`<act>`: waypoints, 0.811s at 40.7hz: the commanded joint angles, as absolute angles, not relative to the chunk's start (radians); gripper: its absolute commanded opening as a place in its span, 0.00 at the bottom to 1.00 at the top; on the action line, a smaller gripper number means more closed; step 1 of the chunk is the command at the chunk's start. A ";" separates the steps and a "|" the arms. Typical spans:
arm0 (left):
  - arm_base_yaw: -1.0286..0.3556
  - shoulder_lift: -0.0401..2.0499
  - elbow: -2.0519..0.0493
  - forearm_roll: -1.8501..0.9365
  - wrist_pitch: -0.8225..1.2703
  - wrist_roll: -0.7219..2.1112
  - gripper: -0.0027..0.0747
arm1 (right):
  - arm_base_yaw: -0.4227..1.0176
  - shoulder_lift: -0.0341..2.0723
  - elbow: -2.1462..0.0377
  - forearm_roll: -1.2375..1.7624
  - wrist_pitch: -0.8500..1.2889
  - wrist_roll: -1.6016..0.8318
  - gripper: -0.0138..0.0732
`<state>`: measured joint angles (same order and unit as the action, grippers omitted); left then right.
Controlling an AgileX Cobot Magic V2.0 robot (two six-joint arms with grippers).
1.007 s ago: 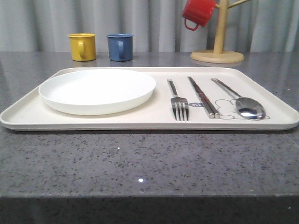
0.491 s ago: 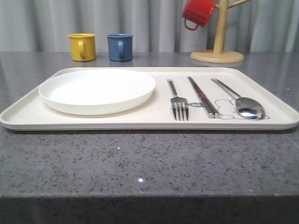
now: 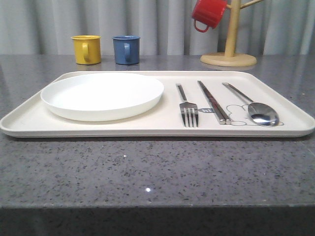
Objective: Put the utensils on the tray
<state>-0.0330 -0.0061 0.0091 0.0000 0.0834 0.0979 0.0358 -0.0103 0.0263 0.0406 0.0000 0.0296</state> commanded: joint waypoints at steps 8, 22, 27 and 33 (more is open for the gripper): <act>-0.036 -0.031 0.006 0.000 0.000 0.091 0.01 | 0.016 -0.027 0.025 0.029 -0.085 0.022 0.02; -0.036 -0.031 0.006 0.000 0.000 0.091 0.01 | 0.016 -0.027 0.025 0.029 -0.085 0.022 0.02; -0.036 -0.031 0.006 0.000 0.000 0.091 0.01 | 0.016 -0.027 0.025 0.029 -0.085 0.022 0.02; -0.036 -0.031 0.006 0.000 0.000 0.091 0.01 | 0.016 -0.027 0.025 0.029 -0.085 0.022 0.02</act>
<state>-0.0330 -0.0061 0.0091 0.0000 0.0834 0.0979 0.0239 -0.0103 0.0263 0.0406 0.0000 0.0296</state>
